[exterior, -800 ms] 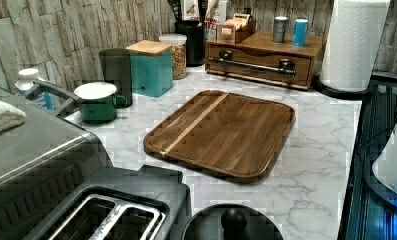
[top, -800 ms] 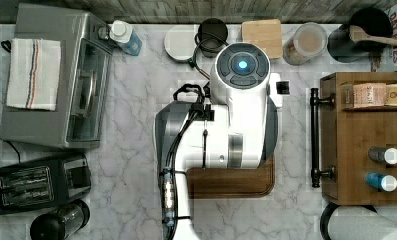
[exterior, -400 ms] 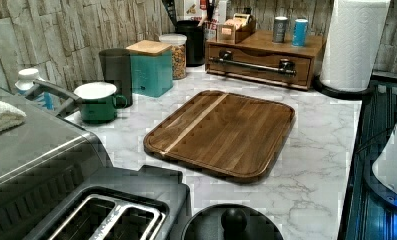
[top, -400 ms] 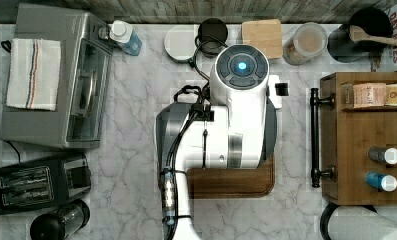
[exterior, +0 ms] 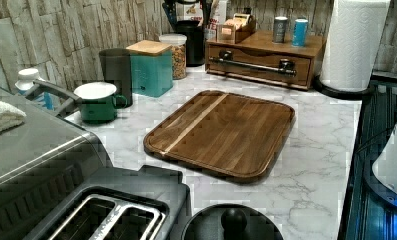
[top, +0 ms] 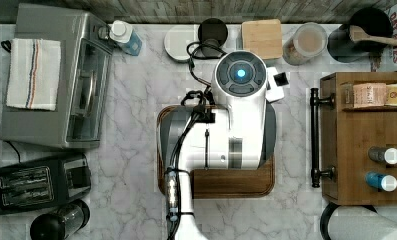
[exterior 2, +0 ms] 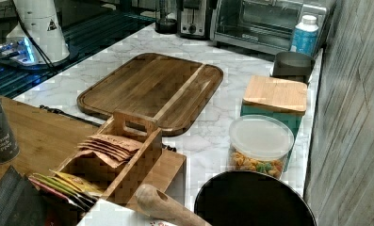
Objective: Open the drawer.
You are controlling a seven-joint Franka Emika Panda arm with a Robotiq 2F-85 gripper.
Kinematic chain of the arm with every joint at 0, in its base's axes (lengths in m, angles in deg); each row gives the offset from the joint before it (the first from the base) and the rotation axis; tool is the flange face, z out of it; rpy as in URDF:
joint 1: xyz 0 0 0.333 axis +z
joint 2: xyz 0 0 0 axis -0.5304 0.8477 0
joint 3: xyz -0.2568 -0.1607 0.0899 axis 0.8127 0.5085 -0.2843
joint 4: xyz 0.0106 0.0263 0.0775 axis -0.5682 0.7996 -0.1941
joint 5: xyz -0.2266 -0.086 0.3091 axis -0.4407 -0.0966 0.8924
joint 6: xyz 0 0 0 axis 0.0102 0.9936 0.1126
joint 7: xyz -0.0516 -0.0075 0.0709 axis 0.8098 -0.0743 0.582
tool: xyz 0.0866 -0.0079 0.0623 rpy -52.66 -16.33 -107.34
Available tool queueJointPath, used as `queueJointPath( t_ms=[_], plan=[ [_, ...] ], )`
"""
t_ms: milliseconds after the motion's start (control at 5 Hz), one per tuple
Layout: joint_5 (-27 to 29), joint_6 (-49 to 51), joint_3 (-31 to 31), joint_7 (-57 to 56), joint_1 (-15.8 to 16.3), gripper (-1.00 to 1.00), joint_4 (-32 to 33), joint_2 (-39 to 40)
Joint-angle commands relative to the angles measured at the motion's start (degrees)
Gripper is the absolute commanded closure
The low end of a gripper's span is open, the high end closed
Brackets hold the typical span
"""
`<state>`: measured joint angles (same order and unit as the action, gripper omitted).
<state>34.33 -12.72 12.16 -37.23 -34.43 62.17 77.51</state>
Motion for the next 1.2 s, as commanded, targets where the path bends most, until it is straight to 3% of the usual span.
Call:
queueJointPath(
  t_ms=[200,400,600,1200],
  plan=[
    [-2.1,-10.0,8.8,-25.5,-6.4,-1.0,1.1,3.7],
    [-0.6,-13.2,9.1,-30.8,-9.2,-1.0,1.3,5.3],
    [-1.9,-15.5,10.0,-32.9,-10.0,-1.0,1.5,6.5],
    [-0.8,-25.7,9.7,-41.0,-12.6,-1.0,10.8,4.3]
  ],
)
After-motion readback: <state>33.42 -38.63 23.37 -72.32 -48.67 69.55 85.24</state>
